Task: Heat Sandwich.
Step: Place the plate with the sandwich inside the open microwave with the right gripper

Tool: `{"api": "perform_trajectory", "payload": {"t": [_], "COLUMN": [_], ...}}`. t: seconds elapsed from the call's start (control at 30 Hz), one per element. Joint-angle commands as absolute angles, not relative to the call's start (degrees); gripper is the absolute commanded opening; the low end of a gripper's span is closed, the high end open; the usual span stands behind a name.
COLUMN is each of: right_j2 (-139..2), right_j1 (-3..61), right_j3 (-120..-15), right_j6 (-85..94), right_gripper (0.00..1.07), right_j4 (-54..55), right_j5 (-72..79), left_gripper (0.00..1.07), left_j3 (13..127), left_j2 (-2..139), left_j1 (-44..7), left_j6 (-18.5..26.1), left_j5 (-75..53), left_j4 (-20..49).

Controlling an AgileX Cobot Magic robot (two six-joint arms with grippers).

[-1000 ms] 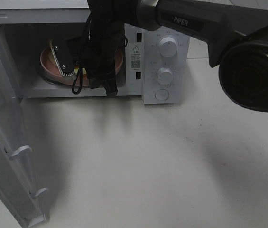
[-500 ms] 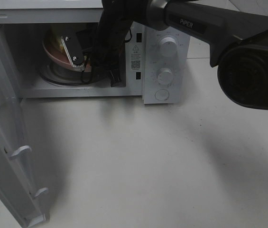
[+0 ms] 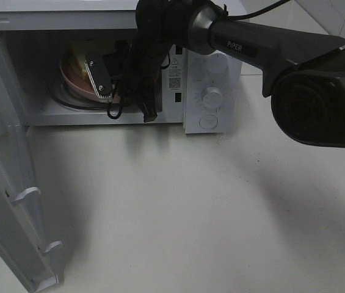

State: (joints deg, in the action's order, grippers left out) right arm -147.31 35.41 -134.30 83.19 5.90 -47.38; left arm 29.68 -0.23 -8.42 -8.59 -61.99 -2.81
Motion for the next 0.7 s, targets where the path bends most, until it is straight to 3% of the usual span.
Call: {"api": "perform_trajectory", "payload": {"t": [0.03,0.7], "right_j2": [-147.48,-146.68], "right_j1": [35.35,35.35], "right_j3": [-135.05,-135.39], "right_j6": [83.77,79.64], "right_gripper": [0.00,0.00], "right_j4": [6.53,6.13], "right_j5": [-44.75,-43.20], "left_gripper": [0.70,0.70], "left_j3": [29.62,29.62], "left_j2": [-1.20,-1.20], "left_j1": [-8.14,-8.14], "left_j6": [-8.65,-8.65], "left_j5": [-61.48,-61.48], "left_j4": [-2.81,-2.81]}}
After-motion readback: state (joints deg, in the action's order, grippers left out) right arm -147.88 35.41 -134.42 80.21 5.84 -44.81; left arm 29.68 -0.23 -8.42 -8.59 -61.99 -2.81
